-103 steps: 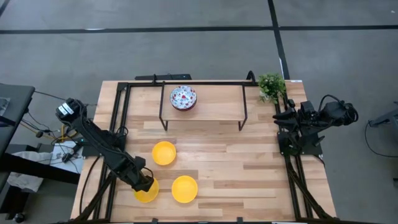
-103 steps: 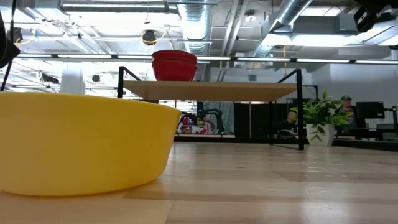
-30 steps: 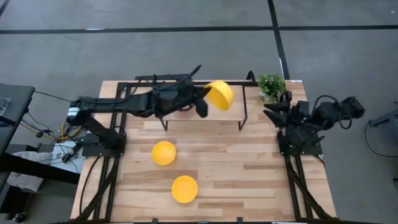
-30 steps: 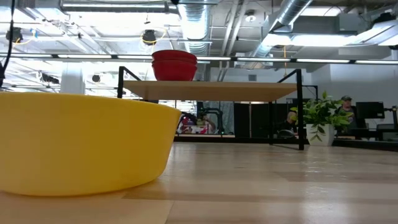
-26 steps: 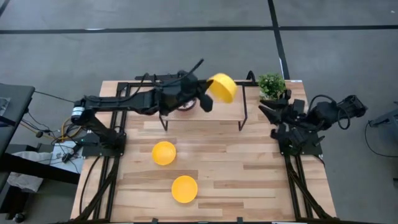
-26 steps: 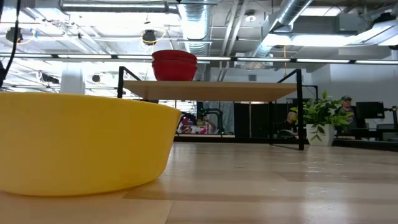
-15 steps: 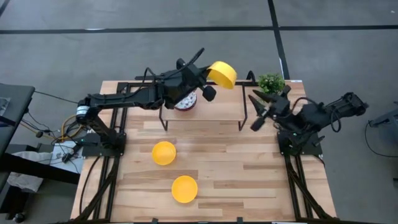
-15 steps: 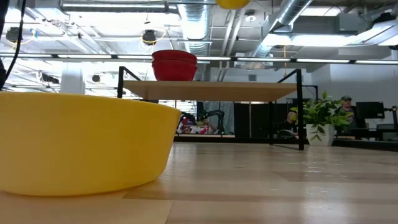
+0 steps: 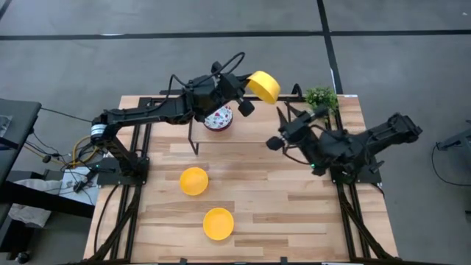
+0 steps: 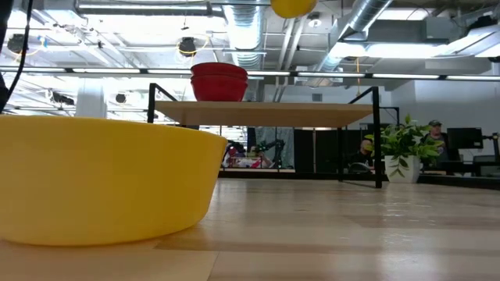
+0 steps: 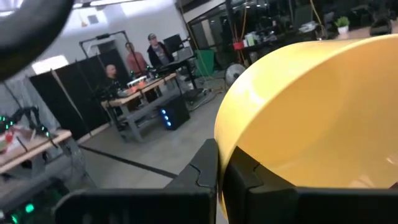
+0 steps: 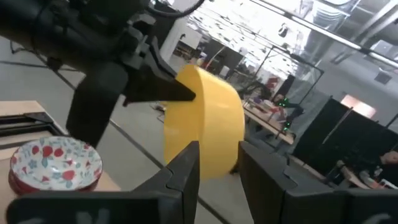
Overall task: Pick & Place Mini bowls
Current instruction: Put the bottom left yellow bowl on the shelf
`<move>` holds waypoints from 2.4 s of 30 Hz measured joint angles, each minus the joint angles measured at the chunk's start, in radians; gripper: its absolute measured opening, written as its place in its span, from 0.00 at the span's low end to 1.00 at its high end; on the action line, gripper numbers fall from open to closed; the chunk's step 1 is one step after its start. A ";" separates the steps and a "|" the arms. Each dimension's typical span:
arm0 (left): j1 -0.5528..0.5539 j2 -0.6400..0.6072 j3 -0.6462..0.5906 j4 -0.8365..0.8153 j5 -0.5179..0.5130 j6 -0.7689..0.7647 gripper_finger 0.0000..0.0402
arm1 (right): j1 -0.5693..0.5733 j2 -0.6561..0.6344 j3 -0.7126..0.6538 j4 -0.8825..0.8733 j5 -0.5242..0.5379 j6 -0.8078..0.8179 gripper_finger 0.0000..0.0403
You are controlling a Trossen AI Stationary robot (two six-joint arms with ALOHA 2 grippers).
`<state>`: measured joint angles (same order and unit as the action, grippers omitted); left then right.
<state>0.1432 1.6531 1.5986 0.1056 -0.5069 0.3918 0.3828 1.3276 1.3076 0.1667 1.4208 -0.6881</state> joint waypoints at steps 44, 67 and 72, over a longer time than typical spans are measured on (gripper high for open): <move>-0.086 -0.001 -0.002 0.003 0.024 0.054 0.01 | -0.036 0.117 0.101 0.004 0.173 -0.028 0.05; -0.100 -0.058 -0.002 -0.013 0.100 0.046 0.16 | -0.046 0.093 0.101 -0.001 0.115 -0.054 0.00; -0.108 -0.126 -0.015 -0.030 0.127 0.049 0.27 | -0.046 0.089 0.101 -0.005 0.103 -0.053 0.00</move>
<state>0.0353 1.5269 1.5831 0.0751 -0.3799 0.4408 0.3369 1.4168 1.4082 0.1622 1.5234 -0.7414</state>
